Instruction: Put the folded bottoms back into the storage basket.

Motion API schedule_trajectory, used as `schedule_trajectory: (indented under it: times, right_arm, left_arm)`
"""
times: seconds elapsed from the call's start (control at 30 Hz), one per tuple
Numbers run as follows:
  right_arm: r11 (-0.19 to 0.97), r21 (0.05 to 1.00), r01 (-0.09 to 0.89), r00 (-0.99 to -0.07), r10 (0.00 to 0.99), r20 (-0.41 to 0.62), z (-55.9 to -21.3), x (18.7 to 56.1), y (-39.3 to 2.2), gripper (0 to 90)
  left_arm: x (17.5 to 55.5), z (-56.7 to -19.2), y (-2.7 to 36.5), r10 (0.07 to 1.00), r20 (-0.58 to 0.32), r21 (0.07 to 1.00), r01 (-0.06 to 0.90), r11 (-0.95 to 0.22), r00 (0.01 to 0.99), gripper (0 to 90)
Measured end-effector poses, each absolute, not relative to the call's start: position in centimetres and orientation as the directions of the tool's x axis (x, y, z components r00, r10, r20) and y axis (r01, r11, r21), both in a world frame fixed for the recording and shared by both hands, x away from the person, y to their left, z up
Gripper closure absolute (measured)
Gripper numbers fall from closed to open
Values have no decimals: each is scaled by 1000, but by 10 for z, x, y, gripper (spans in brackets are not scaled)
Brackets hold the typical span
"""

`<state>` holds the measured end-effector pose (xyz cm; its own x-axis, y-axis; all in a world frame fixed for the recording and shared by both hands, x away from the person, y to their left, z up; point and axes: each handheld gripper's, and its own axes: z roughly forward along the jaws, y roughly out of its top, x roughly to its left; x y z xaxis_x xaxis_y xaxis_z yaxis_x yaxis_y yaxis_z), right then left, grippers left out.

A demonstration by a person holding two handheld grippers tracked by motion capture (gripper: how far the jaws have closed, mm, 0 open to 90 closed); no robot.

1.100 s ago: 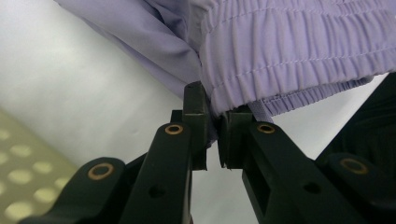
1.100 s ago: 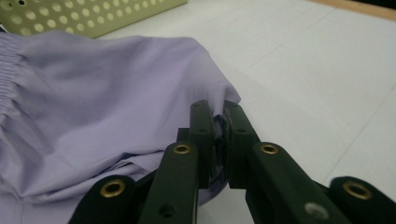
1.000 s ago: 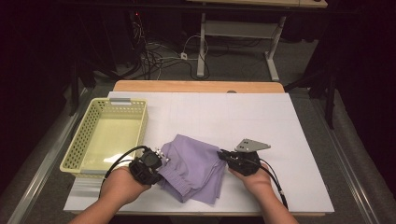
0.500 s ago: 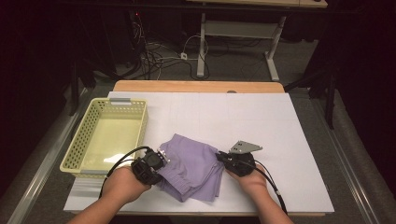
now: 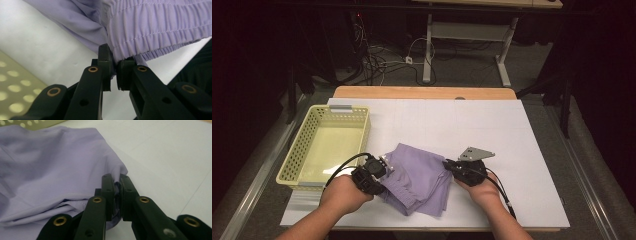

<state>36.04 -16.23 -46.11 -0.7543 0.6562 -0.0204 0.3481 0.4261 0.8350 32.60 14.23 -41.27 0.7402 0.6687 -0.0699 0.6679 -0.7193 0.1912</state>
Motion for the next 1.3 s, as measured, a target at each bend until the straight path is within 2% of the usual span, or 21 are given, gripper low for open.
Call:
schedule_trajectory:
  times: [0.23,0.53,1.3]
  right_arm:
    - [416,853,315,-771,636,-25,-444,359,-152,855]
    - [410,858,309,-777,629,-21,-440,364,-139,855]
    - [418,844,335,-778,629,-2,-450,376,-123,855]
  left_arm:
    - [329,-396,143,663,-42,143,661,-737,748,819]
    - [332,-388,152,674,-33,125,672,-730,738,818]
    - [338,-395,160,683,-33,103,683,-723,729,818]
